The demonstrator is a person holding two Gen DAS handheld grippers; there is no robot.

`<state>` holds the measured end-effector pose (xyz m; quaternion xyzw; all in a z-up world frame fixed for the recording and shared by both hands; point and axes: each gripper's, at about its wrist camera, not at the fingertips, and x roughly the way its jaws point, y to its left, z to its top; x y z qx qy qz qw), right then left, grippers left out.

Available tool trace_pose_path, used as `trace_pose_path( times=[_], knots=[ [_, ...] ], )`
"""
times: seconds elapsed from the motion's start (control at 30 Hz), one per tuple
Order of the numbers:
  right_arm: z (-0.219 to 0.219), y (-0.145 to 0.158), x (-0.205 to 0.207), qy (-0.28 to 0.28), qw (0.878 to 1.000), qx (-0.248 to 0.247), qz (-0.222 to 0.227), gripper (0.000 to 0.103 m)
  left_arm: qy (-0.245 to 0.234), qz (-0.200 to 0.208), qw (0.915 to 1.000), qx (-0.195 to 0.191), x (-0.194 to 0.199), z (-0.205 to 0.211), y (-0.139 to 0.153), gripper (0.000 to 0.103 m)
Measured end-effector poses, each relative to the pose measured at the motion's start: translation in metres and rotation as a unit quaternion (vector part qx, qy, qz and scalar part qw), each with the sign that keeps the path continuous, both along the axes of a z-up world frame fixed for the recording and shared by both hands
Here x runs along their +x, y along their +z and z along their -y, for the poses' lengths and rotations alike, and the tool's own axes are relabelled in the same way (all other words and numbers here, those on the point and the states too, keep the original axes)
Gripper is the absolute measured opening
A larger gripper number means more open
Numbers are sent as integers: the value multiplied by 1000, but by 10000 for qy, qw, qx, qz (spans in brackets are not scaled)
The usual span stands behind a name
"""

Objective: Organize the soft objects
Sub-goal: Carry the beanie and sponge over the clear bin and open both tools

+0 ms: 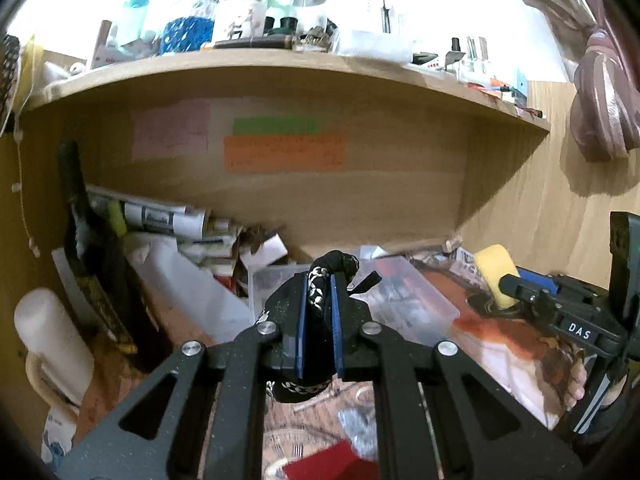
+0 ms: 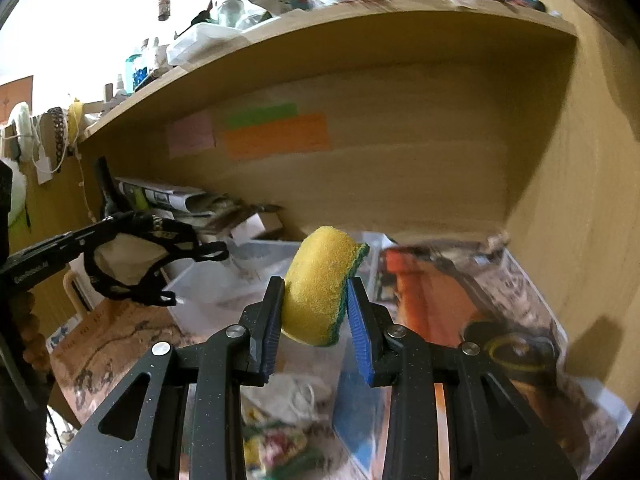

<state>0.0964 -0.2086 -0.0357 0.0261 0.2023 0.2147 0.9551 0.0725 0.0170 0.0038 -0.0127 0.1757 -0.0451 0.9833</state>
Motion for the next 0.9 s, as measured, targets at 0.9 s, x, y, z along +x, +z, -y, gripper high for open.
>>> trace_pose_path(
  times=[0.9],
  knots=[
    [-61, -49, 122, 455, 9878, -876, -1205, 29, 421, -1057, 9923, 482, 152, 6, -66, 10]
  ],
)
